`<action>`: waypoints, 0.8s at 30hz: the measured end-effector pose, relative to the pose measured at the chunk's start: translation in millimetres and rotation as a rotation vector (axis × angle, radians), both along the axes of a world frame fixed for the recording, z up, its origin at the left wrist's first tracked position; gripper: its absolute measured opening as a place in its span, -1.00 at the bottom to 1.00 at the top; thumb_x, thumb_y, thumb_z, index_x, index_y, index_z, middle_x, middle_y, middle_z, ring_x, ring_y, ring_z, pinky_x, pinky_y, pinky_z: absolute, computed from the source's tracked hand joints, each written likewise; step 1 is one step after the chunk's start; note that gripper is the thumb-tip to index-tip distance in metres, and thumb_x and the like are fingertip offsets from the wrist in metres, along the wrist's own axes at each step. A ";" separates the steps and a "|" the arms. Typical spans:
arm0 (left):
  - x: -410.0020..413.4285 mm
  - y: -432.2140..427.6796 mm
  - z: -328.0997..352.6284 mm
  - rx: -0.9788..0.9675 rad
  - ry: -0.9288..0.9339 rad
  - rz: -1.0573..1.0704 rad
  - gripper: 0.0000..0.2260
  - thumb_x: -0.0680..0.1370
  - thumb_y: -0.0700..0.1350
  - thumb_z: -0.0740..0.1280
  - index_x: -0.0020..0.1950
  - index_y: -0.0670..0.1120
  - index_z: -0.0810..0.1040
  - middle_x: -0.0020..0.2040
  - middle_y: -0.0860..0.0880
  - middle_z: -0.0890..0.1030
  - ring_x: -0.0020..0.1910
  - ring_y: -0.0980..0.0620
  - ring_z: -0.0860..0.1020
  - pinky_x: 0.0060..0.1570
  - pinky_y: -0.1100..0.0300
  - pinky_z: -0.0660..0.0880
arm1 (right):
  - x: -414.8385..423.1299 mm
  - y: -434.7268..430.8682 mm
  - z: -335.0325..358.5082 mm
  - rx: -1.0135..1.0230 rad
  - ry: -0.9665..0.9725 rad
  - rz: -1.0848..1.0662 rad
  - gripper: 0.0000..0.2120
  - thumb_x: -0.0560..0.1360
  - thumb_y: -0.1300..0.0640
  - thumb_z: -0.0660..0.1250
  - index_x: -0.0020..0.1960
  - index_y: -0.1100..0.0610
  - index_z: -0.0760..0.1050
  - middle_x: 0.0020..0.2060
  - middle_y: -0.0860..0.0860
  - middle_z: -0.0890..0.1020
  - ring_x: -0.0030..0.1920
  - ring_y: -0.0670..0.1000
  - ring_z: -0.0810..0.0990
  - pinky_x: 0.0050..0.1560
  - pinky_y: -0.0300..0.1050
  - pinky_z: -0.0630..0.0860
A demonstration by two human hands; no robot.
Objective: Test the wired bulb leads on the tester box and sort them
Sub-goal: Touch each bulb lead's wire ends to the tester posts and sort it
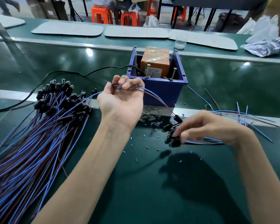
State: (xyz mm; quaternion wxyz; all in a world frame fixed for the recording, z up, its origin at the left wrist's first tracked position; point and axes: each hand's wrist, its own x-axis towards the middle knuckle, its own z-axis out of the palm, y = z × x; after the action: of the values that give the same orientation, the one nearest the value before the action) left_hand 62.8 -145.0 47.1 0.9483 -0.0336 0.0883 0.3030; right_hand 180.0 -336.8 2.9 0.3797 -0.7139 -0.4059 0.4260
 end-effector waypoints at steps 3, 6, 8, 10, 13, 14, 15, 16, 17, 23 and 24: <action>-0.2 -4.3 -1.3 0.015 -0.066 0.006 -0.65 0.64 -0.14 -0.03 -0.28 -0.16 0.36 -0.49 -0.08 0.37 -0.59 0.02 0.31 -0.35 0.16 0.32 | -28.3 22.6 0.5 0.085 0.235 0.273 -0.22 0.39 -0.25 0.40 0.49 0.05 0.25 0.17 0.05 0.62 0.00 -0.01 0.64 -0.07 -0.22 0.51; -1.6 -10.6 -3.6 0.079 -0.065 -0.070 -0.64 0.63 -0.12 -0.01 -0.33 -0.15 0.34 -0.47 -0.06 0.41 -0.56 0.02 0.38 -0.30 0.17 0.40 | -52.1 54.8 2.2 0.429 0.502 -0.167 -0.09 0.31 -0.28 0.36 0.50 0.00 0.04 0.27 0.07 0.55 0.10 -0.05 0.63 0.06 -0.15 0.55; -2.2 -12.9 -4.0 0.123 -0.023 -0.096 -0.63 0.62 -0.10 0.01 -0.37 -0.14 0.33 -0.48 -0.05 0.45 -0.52 0.01 0.47 -0.28 0.18 0.50 | -53.4 63.5 5.2 0.744 0.806 -0.543 -0.18 0.30 -0.27 0.36 0.42 0.07 0.19 0.13 0.04 0.64 0.10 -0.03 0.64 0.16 -0.06 0.53; -2.2 -10.7 -2.4 0.144 0.016 -0.069 -0.62 0.62 -0.07 0.01 -0.37 -0.14 0.32 -0.49 -0.06 0.48 -0.49 -0.01 0.55 -0.25 0.16 0.55 | -49.3 59.2 13.0 0.966 1.047 -0.790 -0.53 0.51 -0.15 0.24 0.23 0.18 0.37 -0.10 0.03 0.68 -0.08 -0.05 0.68 0.10 -0.06 0.52; -0.6 -0.3 0.9 0.135 0.078 0.010 -0.60 0.65 -0.04 -0.03 -0.35 -0.12 0.30 -0.51 -0.05 0.45 -0.54 0.00 0.51 -0.24 0.14 0.48 | -44.3 44.3 23.0 1.131 1.207 -0.980 -0.72 0.63 0.02 0.13 -0.11 0.20 0.44 -0.48 -0.01 0.40 -0.53 -0.09 0.39 -0.36 -0.22 0.51; -0.5 4.1 1.7 0.126 0.103 0.034 -0.60 0.66 -0.05 -0.04 -0.35 -0.11 0.28 -0.53 -0.03 0.41 -0.58 0.03 0.45 -0.27 0.16 0.44 | -42.0 40.1 24.8 1.126 1.224 -1.017 -0.71 0.63 0.06 0.14 -0.16 0.21 0.43 -0.49 -0.02 0.32 -0.55 -0.10 0.31 -0.50 -0.28 0.42; -0.8 7.6 2.3 0.119 0.122 0.055 -0.61 0.66 -0.07 -0.05 -0.35 -0.10 0.27 -0.54 -0.01 0.35 -0.61 0.05 0.37 -0.31 0.19 0.39 | -39.9 37.2 26.1 1.074 1.203 -1.032 -0.71 0.62 0.07 0.15 -0.21 0.20 0.42 -0.49 -0.02 0.28 -0.54 -0.10 0.25 -0.56 -0.32 0.33; -1.3 9.8 2.4 0.113 0.132 0.074 -0.62 0.65 -0.09 -0.04 -0.36 -0.10 0.26 -0.54 0.01 0.30 -0.61 0.07 0.30 -0.35 0.22 0.33 | -37.5 34.1 26.7 0.966 1.134 -1.022 -0.71 0.59 0.06 0.16 -0.25 0.18 0.41 -0.48 -0.03 0.26 -0.51 -0.11 0.22 -0.58 -0.34 0.27; -2.0 10.3 2.4 0.110 0.133 0.090 -0.62 0.65 -0.11 -0.04 -0.37 -0.09 0.24 -0.53 0.01 0.26 -0.61 0.07 0.25 -0.37 0.23 0.28 | -35.6 32.2 26.8 0.810 1.023 -0.960 -0.70 0.56 0.02 0.19 -0.28 0.16 0.41 -0.47 -0.04 0.27 -0.48 -0.11 0.20 -0.58 -0.34 0.24; -3.8 -21.2 -1.8 0.170 0.041 0.024 -0.63 0.59 -0.09 0.01 -0.44 -0.07 0.17 -0.52 0.01 0.15 -0.58 0.06 0.13 -0.45 0.21 0.21 | -67.2 51.5 20.0 0.218 0.697 -0.246 -0.21 0.30 -0.46 0.09 0.01 0.20 0.63 -0.11 0.09 0.69 -0.13 0.02 0.66 -0.14 -0.20 0.58; -3.7 -27.1 -3.6 0.185 0.038 -0.006 -0.62 0.58 -0.09 0.01 -0.46 -0.06 0.17 -0.53 0.02 0.14 -0.59 0.07 0.11 -0.48 0.22 0.21 | -72.4 57.6 20.5 0.285 0.784 -0.289 -0.23 0.31 -0.45 0.11 0.08 0.20 0.58 -0.10 0.07 0.68 -0.12 0.00 0.65 -0.13 -0.19 0.58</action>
State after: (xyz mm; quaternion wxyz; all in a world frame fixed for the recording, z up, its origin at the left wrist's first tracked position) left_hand 59.2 -172.1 43.5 0.9464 0.0599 0.0779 0.3078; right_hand 107.6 -279.2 23.3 0.6553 -0.4883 -0.1817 0.5469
